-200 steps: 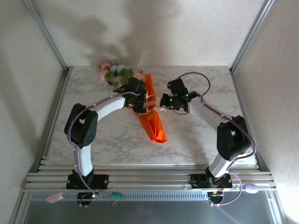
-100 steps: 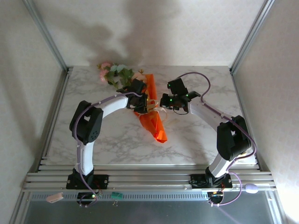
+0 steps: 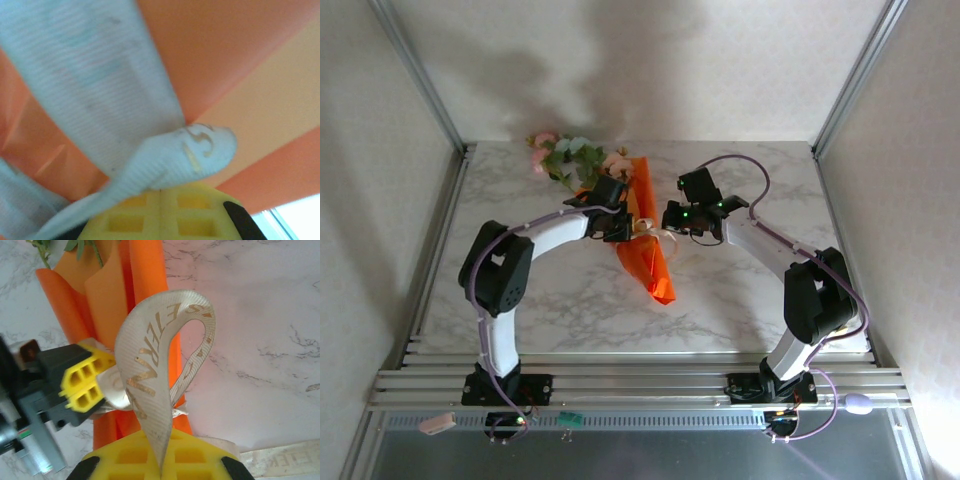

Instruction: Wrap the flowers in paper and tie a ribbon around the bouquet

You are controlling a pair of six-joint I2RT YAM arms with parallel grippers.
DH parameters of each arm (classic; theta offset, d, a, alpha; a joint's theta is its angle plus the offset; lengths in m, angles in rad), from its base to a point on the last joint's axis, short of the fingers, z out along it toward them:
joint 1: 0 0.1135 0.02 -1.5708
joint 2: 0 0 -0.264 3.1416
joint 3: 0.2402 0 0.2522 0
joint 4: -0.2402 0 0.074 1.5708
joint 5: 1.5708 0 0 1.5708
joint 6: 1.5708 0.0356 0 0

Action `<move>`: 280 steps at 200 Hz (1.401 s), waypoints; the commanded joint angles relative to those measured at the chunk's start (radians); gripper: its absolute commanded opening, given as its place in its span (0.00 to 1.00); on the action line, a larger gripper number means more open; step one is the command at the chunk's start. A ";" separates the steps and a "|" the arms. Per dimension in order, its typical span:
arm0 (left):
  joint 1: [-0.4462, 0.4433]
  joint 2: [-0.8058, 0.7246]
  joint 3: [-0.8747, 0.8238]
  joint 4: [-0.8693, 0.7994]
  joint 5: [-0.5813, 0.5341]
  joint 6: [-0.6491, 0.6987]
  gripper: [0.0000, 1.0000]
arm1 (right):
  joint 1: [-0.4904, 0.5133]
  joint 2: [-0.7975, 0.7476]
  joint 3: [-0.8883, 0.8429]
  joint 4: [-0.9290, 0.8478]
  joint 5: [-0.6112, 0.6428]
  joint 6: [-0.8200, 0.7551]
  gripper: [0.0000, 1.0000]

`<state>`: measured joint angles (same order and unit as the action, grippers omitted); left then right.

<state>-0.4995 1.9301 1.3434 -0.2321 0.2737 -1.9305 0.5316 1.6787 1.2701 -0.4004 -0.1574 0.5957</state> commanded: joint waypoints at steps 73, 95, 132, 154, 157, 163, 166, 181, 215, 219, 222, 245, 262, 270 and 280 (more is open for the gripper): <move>0.026 -0.263 -0.266 0.180 -0.009 0.035 0.00 | -0.048 0.064 0.051 0.073 0.024 0.041 0.00; 0.043 -0.301 -0.319 0.200 -0.014 0.044 0.00 | -0.052 0.090 0.100 0.027 0.079 0.041 0.00; 0.077 -0.377 -0.441 0.208 -0.032 0.039 0.00 | -0.054 0.094 0.110 -0.031 0.221 0.024 0.00; 0.096 -0.416 -0.509 0.226 -0.038 0.028 0.00 | -0.062 0.108 0.110 -0.066 0.254 0.031 0.00; 0.099 -0.419 -0.515 0.223 -0.038 0.028 0.00 | -0.063 0.108 0.106 -0.066 0.260 0.035 0.00; 0.105 -0.430 -0.526 0.217 -0.040 0.027 0.00 | -0.068 0.106 0.100 -0.067 0.269 0.043 0.00; 0.108 -0.436 -0.534 0.216 -0.042 0.027 0.00 | -0.070 0.105 0.096 -0.068 0.274 0.049 0.00; 0.127 -0.467 -0.563 0.195 -0.057 0.029 0.00 | -0.085 0.097 0.082 -0.058 0.285 0.068 0.00; 0.177 -0.534 -0.627 0.147 -0.074 0.039 0.00 | -0.104 0.107 0.100 -0.083 0.303 0.071 0.00; 0.183 -0.541 -0.635 0.145 -0.074 0.038 0.00 | -0.107 0.108 0.100 -0.083 0.301 0.073 0.00; 0.187 -0.546 -0.641 0.143 -0.074 0.037 0.00 | -0.109 0.110 0.099 -0.083 0.298 0.074 0.00; 0.213 -0.588 -0.686 0.135 -0.082 0.026 0.00 | -0.123 0.115 0.095 -0.081 0.283 0.087 0.00; 0.227 -0.620 -0.711 0.129 -0.089 0.017 0.00 | -0.130 0.116 0.088 -0.077 0.279 0.094 0.00; 0.235 -0.631 -0.723 0.130 -0.089 0.013 0.00 | -0.137 0.116 0.082 -0.073 0.277 0.102 0.00; 0.246 -0.645 -0.737 0.130 -0.089 0.010 0.00 | -0.148 0.113 0.070 -0.064 0.272 0.116 0.00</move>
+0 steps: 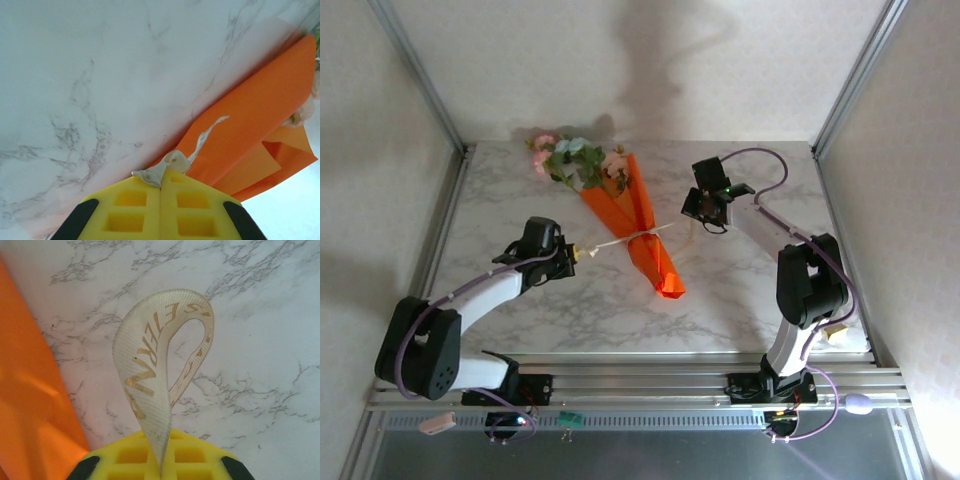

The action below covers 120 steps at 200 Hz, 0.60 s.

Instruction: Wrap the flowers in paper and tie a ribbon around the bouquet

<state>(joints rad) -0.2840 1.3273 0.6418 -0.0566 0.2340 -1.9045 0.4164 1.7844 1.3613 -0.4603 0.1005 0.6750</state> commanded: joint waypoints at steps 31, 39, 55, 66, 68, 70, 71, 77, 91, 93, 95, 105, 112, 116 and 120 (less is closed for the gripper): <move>0.084 -0.075 -0.062 -0.064 -0.044 -0.004 0.00 | -0.061 0.001 -0.032 -0.003 0.009 0.056 0.00; 0.100 -0.081 -0.060 -0.077 -0.043 0.005 0.00 | -0.065 0.001 -0.028 -0.010 0.013 0.054 0.00; 0.128 -0.089 -0.059 -0.099 -0.040 0.026 0.00 | -0.070 -0.001 -0.028 -0.015 0.018 0.058 0.00; 0.143 -0.092 -0.060 -0.107 -0.038 0.036 0.00 | -0.072 -0.002 -0.032 -0.018 0.022 0.060 0.00; 0.145 -0.093 -0.060 -0.109 -0.037 0.038 0.00 | -0.074 -0.002 -0.033 -0.018 0.022 0.061 0.00; 0.148 -0.094 -0.059 -0.112 -0.036 0.039 0.00 | -0.075 -0.002 -0.034 -0.017 0.021 0.062 0.00; 0.148 -0.094 -0.059 -0.113 -0.037 0.040 0.00 | -0.075 -0.002 -0.034 -0.019 0.021 0.061 0.00; 0.155 -0.097 -0.059 -0.119 -0.038 0.043 0.00 | -0.076 -0.003 -0.037 -0.021 0.023 0.063 0.00; 0.171 -0.104 -0.060 -0.130 -0.037 0.046 0.00 | -0.079 -0.007 -0.038 -0.031 0.035 0.063 0.00; 0.173 -0.105 -0.061 -0.130 -0.037 0.046 0.00 | -0.079 -0.008 -0.040 -0.031 0.036 0.063 0.00; 0.175 -0.106 -0.061 -0.130 -0.036 0.046 0.00 | -0.079 -0.008 -0.041 -0.030 0.036 0.063 0.00; 0.188 -0.110 -0.062 -0.139 -0.033 0.052 0.00 | -0.087 -0.012 -0.050 -0.030 0.039 0.069 0.00; 0.196 -0.112 -0.061 -0.144 -0.035 0.058 0.00 | -0.094 -0.015 -0.058 -0.027 0.035 0.076 0.00; 0.201 -0.114 -0.060 -0.149 -0.035 0.061 0.00 | -0.098 -0.017 -0.062 -0.023 0.031 0.079 0.00; 0.205 -0.116 -0.059 -0.151 -0.035 0.065 0.00 | -0.101 -0.019 -0.067 -0.021 0.028 0.081 0.00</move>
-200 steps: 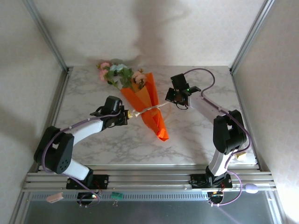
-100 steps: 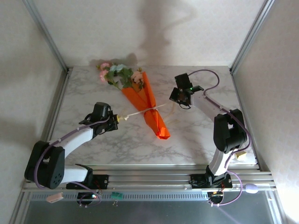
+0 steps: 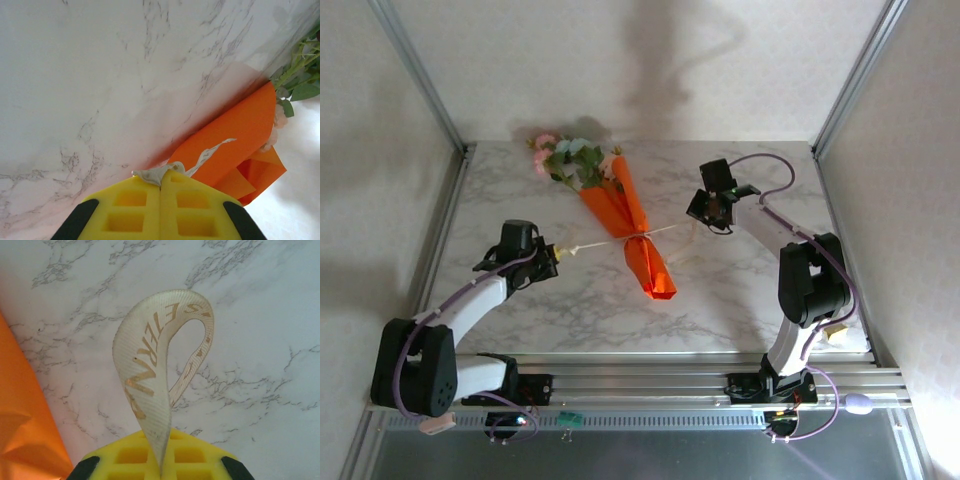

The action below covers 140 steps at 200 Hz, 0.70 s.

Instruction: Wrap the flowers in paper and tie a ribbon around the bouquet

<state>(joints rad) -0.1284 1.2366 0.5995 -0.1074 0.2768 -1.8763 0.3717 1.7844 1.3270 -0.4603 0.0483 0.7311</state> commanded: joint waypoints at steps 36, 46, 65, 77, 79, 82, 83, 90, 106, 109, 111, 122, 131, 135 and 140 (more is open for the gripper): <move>0.056 0.026 0.036 -0.044 -0.047 0.099 0.00 | -0.036 -0.031 -0.025 0.028 0.044 -0.031 0.00; 0.040 0.073 0.093 -0.019 -0.033 0.147 0.00 | 0.001 -0.039 -0.002 0.053 0.043 -0.091 0.00; -0.011 0.156 0.236 0.010 -0.008 0.233 0.00 | 0.066 -0.065 0.013 0.124 -0.011 -0.171 0.00; -0.048 0.202 0.323 0.015 0.009 0.259 0.00 | 0.092 -0.082 0.015 0.151 -0.072 -0.185 0.00; -0.054 0.209 0.332 0.016 0.010 0.261 0.00 | 0.093 -0.082 0.015 0.152 -0.076 -0.186 0.00; -0.063 0.220 0.351 0.019 0.015 0.264 0.00 | 0.096 -0.086 0.016 0.153 -0.090 -0.186 0.00; -0.065 0.223 0.359 0.019 0.016 0.265 0.00 | 0.096 -0.087 0.016 0.154 -0.092 -0.186 0.00; -0.090 0.251 0.405 0.023 0.025 0.272 0.00 | 0.100 -0.096 0.015 0.159 -0.132 -0.183 0.00; -0.144 0.327 0.505 0.043 0.060 0.300 0.00 | 0.100 -0.107 0.022 0.161 -0.221 -0.174 0.00; -0.154 0.342 0.523 0.051 0.068 0.307 0.00 | 0.101 -0.109 0.026 0.159 -0.240 -0.173 0.00; -0.160 0.355 0.536 0.055 0.076 0.311 0.00 | 0.102 -0.109 0.029 0.158 -0.253 -0.173 0.00; -0.193 0.418 0.601 0.051 0.105 0.331 0.00 | 0.104 -0.111 0.041 0.162 -0.336 -0.169 0.00; -0.219 0.461 0.633 0.079 0.121 0.338 0.00 | 0.110 -0.106 0.063 0.137 -0.385 -0.164 0.00; -0.229 0.482 0.645 0.085 0.128 0.339 0.00 | 0.113 -0.103 0.072 0.126 -0.405 -0.160 0.00; -0.241 0.509 0.663 0.090 0.138 0.338 0.00 | 0.116 -0.099 0.083 0.105 -0.426 -0.152 0.00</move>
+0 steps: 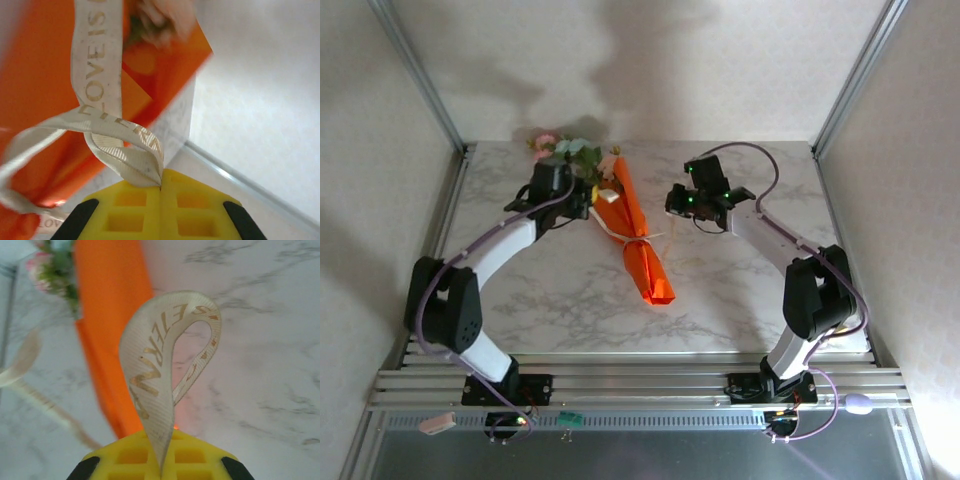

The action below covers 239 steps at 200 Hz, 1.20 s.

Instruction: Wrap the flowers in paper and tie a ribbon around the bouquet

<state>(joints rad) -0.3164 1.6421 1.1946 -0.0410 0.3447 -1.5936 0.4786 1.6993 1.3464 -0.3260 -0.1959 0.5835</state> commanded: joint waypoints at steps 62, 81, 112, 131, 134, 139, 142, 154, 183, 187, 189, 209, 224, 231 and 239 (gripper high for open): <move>-0.147 0.227 0.141 0.041 0.109 0.079 0.00 | 0.052 -0.010 0.080 -0.099 -0.306 0.160 0.00; -0.151 0.197 0.100 0.027 0.095 0.072 0.00 | 0.052 -0.014 0.083 -0.125 -0.262 0.165 0.00; -0.146 0.112 0.033 0.042 0.042 0.032 0.00 | 0.048 -0.015 0.080 -0.150 -0.193 0.145 0.00; -0.148 0.122 0.036 0.044 0.069 0.018 0.00 | 0.051 0.007 0.100 -0.145 -0.213 0.155 0.00; -0.148 0.123 0.039 0.037 0.069 0.019 0.00 | 0.052 0.009 0.103 -0.145 -0.216 0.158 0.00; -0.150 0.124 0.040 0.027 0.067 0.022 0.00 | 0.054 0.012 0.108 -0.148 -0.216 0.161 0.00; -0.151 0.124 0.039 0.027 0.067 0.024 0.00 | 0.055 0.013 0.111 -0.150 -0.213 0.161 0.00; -0.151 0.125 0.027 0.034 0.066 0.032 0.00 | 0.060 0.014 0.123 -0.164 -0.213 0.169 0.00; -0.151 0.130 -0.021 0.102 0.077 0.066 0.00 | 0.059 0.024 0.137 -0.189 -0.222 0.205 0.00; -0.152 0.127 -0.026 0.104 0.078 0.072 0.00 | 0.059 0.027 0.140 -0.189 -0.223 0.210 0.00; -0.153 0.126 -0.031 0.108 0.077 0.073 0.00 | 0.060 0.029 0.141 -0.189 -0.224 0.213 0.00; -0.160 0.093 -0.102 0.210 0.080 0.057 0.00 | 0.060 0.060 0.167 -0.206 -0.244 0.261 0.00; -0.166 0.074 -0.124 0.238 0.070 0.065 0.00 | 0.060 0.084 0.181 -0.218 -0.275 0.319 0.00; -0.166 0.067 -0.134 0.256 0.067 0.062 0.00 | 0.063 0.083 0.182 -0.217 -0.278 0.342 0.00; -0.167 0.059 -0.150 0.285 0.058 0.049 0.00 | 0.069 0.072 0.178 -0.217 -0.271 0.356 0.00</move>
<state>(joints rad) -0.4728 1.7664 1.0771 0.1219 0.4194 -1.5444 0.5312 1.7618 1.5002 -0.5030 -0.4366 0.8490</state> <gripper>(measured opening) 0.013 0.056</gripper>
